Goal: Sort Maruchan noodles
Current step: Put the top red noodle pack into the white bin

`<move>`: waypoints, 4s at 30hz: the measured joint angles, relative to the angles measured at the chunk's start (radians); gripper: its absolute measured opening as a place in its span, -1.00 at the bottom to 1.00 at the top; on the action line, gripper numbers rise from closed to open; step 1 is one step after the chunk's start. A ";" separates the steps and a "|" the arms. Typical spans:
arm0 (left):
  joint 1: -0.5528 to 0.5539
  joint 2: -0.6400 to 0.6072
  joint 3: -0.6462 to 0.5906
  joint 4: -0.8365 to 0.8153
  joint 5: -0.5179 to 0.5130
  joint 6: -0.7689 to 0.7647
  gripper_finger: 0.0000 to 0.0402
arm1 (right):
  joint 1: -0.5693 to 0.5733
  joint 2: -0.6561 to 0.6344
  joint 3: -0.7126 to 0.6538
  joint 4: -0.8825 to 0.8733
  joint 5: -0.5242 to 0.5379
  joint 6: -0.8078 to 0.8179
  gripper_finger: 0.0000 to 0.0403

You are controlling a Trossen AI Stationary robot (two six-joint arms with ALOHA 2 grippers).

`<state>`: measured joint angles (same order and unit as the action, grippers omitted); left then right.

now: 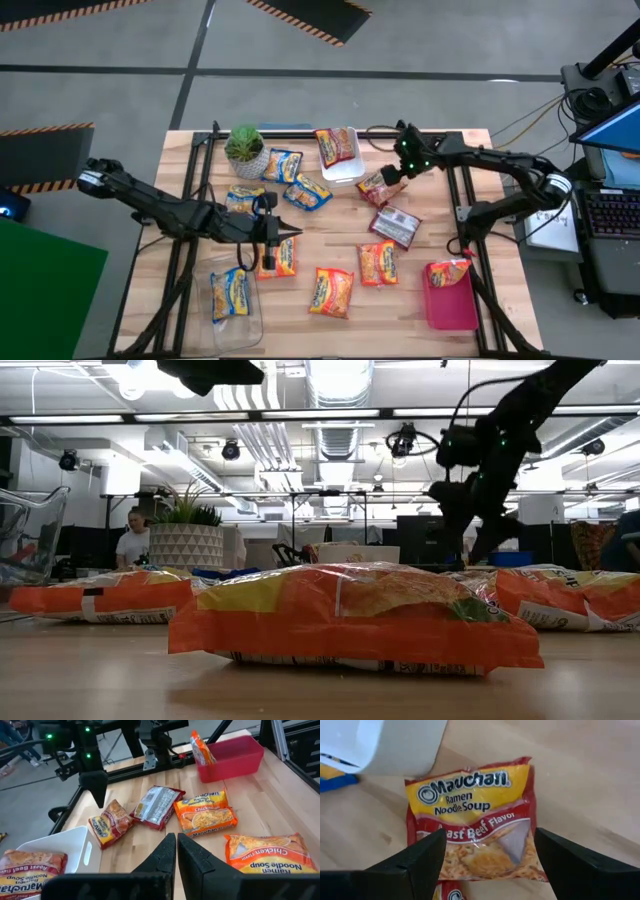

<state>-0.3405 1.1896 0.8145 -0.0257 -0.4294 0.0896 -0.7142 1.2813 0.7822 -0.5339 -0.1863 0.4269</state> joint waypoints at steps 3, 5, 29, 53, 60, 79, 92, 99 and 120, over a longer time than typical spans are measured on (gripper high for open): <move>0.000 0.000 -0.002 0.002 0.000 0.004 -1.00 | -0.044 0.035 0.000 0.000 -0.009 -0.034 0.43; 0.000 0.000 -0.006 0.004 0.000 0.004 -1.00 | -0.057 0.063 0.000 -0.004 -0.033 -0.065 0.42; 0.000 0.001 -0.025 0.002 0.002 0.004 -1.00 | -0.056 0.160 0.000 0.048 -0.147 -0.132 -0.65; 0.000 0.001 -0.025 0.003 -0.006 0.033 -1.00 | 0.076 -0.269 -0.002 0.043 -0.001 -0.054 -0.96; 0.000 0.001 -0.025 0.003 -0.007 0.056 -1.00 | 0.113 -0.286 -0.002 0.036 0.004 0.058 -0.96; 0.002 0.001 -0.025 0.008 -0.008 0.101 -1.00 | -0.033 -0.090 0.003 -0.005 0.006 0.082 -0.07; 0.022 0.001 -0.026 0.006 -0.008 0.112 -1.00 | -0.098 -0.084 -0.064 0.091 0.000 -0.085 0.58; 0.063 0.002 -0.044 0.000 -0.008 0.113 -1.00 | -0.098 -0.001 -0.132 0.238 -0.048 -0.126 0.54; 0.089 0.002 -0.045 0.009 -0.007 0.112 -1.00 | -0.096 0.056 -0.145 0.351 -0.192 -0.158 -0.89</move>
<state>-0.2516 1.1915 0.7696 -0.0166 -0.4362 0.2016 -0.8101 1.3373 0.6369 -0.1830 -0.3779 0.2687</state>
